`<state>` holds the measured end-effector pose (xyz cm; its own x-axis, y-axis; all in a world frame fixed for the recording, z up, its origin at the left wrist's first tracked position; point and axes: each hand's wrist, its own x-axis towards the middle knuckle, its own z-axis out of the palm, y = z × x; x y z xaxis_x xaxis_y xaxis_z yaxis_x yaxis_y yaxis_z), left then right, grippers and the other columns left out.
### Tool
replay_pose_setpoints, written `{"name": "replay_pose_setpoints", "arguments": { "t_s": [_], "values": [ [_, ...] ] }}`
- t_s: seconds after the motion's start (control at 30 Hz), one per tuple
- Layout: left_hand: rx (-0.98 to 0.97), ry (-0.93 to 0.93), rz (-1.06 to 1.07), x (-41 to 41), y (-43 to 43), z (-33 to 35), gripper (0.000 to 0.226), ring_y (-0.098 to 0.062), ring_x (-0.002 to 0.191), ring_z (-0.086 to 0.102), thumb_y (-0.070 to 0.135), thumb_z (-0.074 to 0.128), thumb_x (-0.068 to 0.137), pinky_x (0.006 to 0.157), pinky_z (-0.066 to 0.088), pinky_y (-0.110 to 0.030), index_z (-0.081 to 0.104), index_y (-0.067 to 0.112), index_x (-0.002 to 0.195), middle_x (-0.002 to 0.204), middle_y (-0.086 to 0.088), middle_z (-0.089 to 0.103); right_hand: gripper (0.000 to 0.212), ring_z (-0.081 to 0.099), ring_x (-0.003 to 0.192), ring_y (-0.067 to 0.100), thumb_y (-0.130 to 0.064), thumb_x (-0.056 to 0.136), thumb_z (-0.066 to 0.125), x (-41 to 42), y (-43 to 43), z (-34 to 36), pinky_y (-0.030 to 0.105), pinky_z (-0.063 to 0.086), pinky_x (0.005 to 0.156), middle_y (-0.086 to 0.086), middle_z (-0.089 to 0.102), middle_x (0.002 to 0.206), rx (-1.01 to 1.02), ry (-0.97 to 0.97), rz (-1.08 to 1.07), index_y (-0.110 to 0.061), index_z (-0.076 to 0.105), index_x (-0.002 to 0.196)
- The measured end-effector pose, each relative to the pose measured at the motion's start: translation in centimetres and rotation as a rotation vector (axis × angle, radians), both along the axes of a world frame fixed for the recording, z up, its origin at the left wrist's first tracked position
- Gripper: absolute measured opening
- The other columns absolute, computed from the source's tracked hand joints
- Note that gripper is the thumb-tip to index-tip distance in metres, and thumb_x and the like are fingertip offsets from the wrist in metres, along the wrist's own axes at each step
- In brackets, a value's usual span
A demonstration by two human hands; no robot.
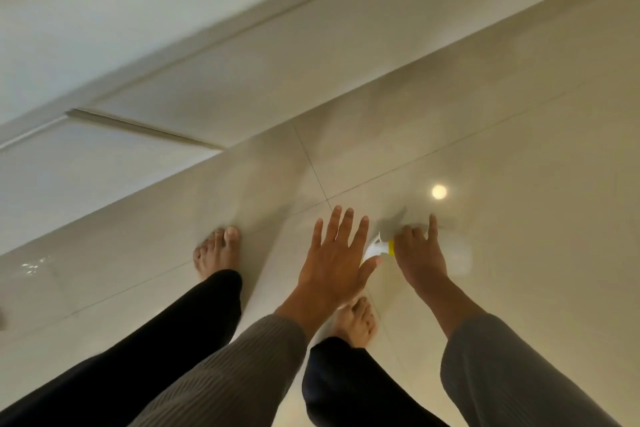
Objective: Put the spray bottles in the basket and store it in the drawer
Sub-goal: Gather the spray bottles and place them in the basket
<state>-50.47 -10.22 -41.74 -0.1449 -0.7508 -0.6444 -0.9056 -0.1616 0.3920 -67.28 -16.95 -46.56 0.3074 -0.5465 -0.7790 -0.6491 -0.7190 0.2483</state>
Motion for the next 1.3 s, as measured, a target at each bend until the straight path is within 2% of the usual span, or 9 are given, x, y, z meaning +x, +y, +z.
{"name": "replay_pose_setpoints", "arguments": {
  "t_s": [0.13, 0.23, 0.43, 0.6, 0.73, 0.87, 0.97, 1.17, 1.3],
  "values": [
    [0.046, 0.039, 0.054, 1.1, 0.2, 3.6, 0.062, -0.027, 0.151, 0.002, 0.047, 0.027, 0.102, 0.122, 0.007, -0.042, 0.013, 0.017, 0.155, 0.163, -0.010, 0.013, 0.033, 0.058, 0.114, 0.023, -0.017, 0.095, 0.050, 0.5, 0.7, 3.0, 0.045, 0.020, 0.120, 0.007, 0.052, 0.125, 0.086, -0.042, -0.174, -0.011, 0.048, 0.128],
    [0.047, 0.074, 0.199, 2.3, 1.3, 8.4, 0.056, -0.022, 0.147, 0.018, 0.042, 0.036, 0.102, 0.119, 0.021, -0.036, 0.025, 0.019, 0.152, 0.158, -0.006, 0.027, 0.035, 0.058, 0.110, 0.026, -0.031, 0.095, 0.052, 2.2, 1.2, 8.7, 0.035, 0.046, 0.091, 0.009, 0.052, 0.120, 0.122, -0.183, -0.431, -0.011, 0.048, 0.124],
    [-0.132, 0.187, 0.619, 4.9, 6.6, 23.1, 0.052, -0.009, 0.139, 0.032, 0.044, 0.040, 0.100, 0.110, 0.031, -0.025, 0.031, 0.030, 0.149, 0.151, 0.009, 0.037, 0.040, 0.064, 0.068, 0.013, -0.059, 0.078, 0.067, 8.0, 3.5, 26.8, 0.028, 0.047, 0.058, -0.008, 0.064, 0.076, 0.031, -0.670, -0.823, -0.025, 0.054, 0.095],
    [-0.258, 0.359, 0.848, 7.5, 11.7, 35.3, 0.063, 0.011, 0.135, 0.030, 0.073, 0.032, 0.087, 0.113, 0.031, -0.020, 0.031, 0.046, 0.144, 0.147, 0.028, 0.035, 0.041, 0.054, 0.049, 0.007, -0.066, 0.068, 0.069, 14.3, 6.0, 41.0, 0.023, 0.042, 0.047, -0.008, 0.052, 0.054, -0.021, -0.944, -0.850, -0.035, 0.045, 0.080],
    [-0.377, 0.299, 0.893, 10.4, 14.9, 42.0, 0.077, 0.018, 0.137, 0.016, 0.076, 0.050, 0.074, 0.105, 0.016, -0.001, 0.015, 0.058, 0.140, 0.150, 0.036, 0.022, 0.038, 0.056, 0.059, 0.004, -0.066, 0.067, 0.070, 20.0, 8.2, 49.4, 0.015, 0.035, 0.049, -0.012, 0.053, 0.059, 0.010, -1.081, -0.764, -0.039, 0.044, 0.076],
    [-0.558, 0.253, 1.058, 15.2, 16.8, 46.1, 0.084, 0.011, 0.133, 0.036, 0.064, 0.072, 0.066, 0.104, 0.029, -0.003, 0.034, 0.050, 0.140, 0.143, 0.025, 0.044, 0.041, 0.057, 0.069, 0.005, -0.071, 0.066, 0.066, 25.7, 10.5, 54.0, 0.023, 0.048, 0.057, -0.014, 0.058, 0.072, 0.046, -1.209, -0.600, -0.037, 0.049, 0.082],
    [-0.776, 0.198, 1.115, 19.8, 17.7, 47.3, 0.081, 0.002, 0.132, 0.045, 0.055, 0.076, 0.069, 0.104, 0.035, -0.009, 0.046, 0.032, 0.141, 0.143, 0.017, 0.049, 0.043, 0.059, 0.078, 0.004, -0.073, 0.070, 0.064, 30.8, 11.8, 55.8, 0.017, 0.048, 0.063, -0.017, 0.059, 0.081, 0.052, -1.319, -0.520, -0.038, 0.050, 0.089],
    [-0.837, 0.169, 1.133, 32.7, 19.3, 46.4, 0.082, -0.004, 0.138, 0.040, 0.042, 0.081, 0.073, 0.111, 0.033, -0.017, 0.047, 0.016, 0.142, 0.148, 0.004, 0.046, 0.034, 0.066, 0.105, 0.008, -0.027, 0.087, 0.073, 41.4, 13.3, 55.6, 0.022, 0.051, 0.088, -0.017, 0.069, 0.112, 0.304, -1.521, -0.496, -0.029, 0.062, 0.119],
    [-0.768, 0.204, 0.988, 40.5, 19.9, 44.3, 0.082, -0.001, 0.140, 0.033, 0.034, 0.082, 0.075, 0.112, 0.024, -0.010, 0.044, 0.011, 0.144, 0.152, 0.000, 0.041, 0.037, 0.067, 0.106, 0.006, -0.022, 0.087, 0.073, 47.6, 13.9, 54.2, 0.018, 0.053, 0.088, -0.015, 0.070, 0.114, 0.293, -1.551, -0.564, -0.027, 0.064, 0.122]
  ]
}}
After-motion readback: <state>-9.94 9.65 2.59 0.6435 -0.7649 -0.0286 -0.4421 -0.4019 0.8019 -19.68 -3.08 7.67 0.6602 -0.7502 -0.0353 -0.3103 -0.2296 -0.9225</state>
